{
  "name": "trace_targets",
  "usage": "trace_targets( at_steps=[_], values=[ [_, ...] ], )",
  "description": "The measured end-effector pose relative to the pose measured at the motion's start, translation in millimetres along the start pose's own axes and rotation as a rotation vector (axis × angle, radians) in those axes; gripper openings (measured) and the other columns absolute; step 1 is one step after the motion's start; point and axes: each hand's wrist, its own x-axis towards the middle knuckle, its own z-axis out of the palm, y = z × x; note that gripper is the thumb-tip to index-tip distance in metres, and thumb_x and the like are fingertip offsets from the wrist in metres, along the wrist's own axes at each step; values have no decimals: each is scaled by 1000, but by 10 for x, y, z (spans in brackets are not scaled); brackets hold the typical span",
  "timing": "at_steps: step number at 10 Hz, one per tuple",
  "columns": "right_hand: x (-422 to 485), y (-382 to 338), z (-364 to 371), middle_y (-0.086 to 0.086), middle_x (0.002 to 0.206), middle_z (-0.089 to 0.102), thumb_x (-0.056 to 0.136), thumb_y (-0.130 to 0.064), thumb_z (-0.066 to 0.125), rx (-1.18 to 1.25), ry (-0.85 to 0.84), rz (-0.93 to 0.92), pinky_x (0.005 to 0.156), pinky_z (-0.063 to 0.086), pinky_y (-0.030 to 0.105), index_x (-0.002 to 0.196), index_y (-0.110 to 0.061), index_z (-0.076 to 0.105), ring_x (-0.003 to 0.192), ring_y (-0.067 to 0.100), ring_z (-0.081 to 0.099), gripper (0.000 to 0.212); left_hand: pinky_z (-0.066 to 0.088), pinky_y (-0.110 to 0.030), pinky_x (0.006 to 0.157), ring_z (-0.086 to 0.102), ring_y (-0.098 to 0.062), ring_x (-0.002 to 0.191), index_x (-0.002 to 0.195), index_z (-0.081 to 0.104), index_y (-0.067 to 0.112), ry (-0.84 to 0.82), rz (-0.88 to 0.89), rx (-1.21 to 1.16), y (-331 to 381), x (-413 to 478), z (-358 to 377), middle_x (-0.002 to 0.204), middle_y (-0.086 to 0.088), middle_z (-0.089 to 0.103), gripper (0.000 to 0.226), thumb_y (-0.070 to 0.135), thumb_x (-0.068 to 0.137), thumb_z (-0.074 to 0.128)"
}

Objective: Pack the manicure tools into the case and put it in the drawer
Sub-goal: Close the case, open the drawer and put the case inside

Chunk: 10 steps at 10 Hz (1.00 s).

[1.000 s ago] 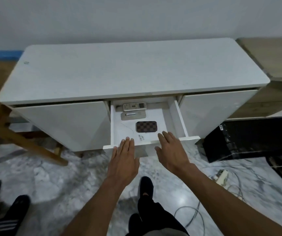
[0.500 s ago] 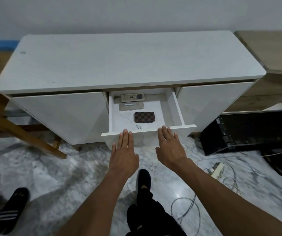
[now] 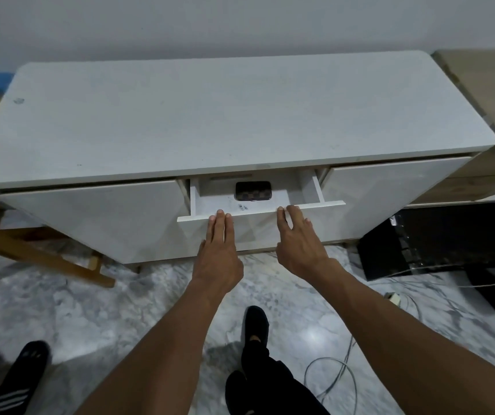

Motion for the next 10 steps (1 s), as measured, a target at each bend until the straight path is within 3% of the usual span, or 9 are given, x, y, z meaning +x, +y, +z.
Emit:
trace_targets(
  at_steps=[3,6,8,9,10],
  values=[
    [754,59,-217,18,156,14,87,-5,48,-17,-39,-27,121,13,43,151,2,9,148,32,6,76,28,-38,116,-15,-22,148,152,-7,7,33,-7,-48,-74,720,-220,161,-7,-12,92,18,87,58],
    [1008,70,-189,21,156,14,82,-7,52,-71,-5,-40,120,21,45,150,6,13,148,37,9,79,30,-35,115,-6,-31,149,152,1,1,116,-30,-55,-34,926,-185,158,-16,0,97,12,80,64],
    [964,70,-236,23,157,11,81,-11,56,-49,-35,-46,117,29,44,150,6,13,148,38,8,82,34,-31,111,-15,-29,148,152,-8,3,60,-36,-21,-42,919,-192,159,-14,-9,99,21,84,62],
    [935,58,-358,19,157,14,84,-14,58,3,-70,-64,111,33,40,151,2,15,142,36,24,81,32,-33,113,-14,-28,148,152,-6,4,43,-27,-38,-29,921,-264,159,-12,-10,95,23,86,60],
    [956,119,-513,12,156,22,89,-21,56,90,-103,-36,112,32,40,151,-7,23,137,34,36,72,31,-38,113,9,-29,147,154,2,9,38,-39,-122,-54,902,-390,160,-10,-4,85,25,90,58]
  ],
)
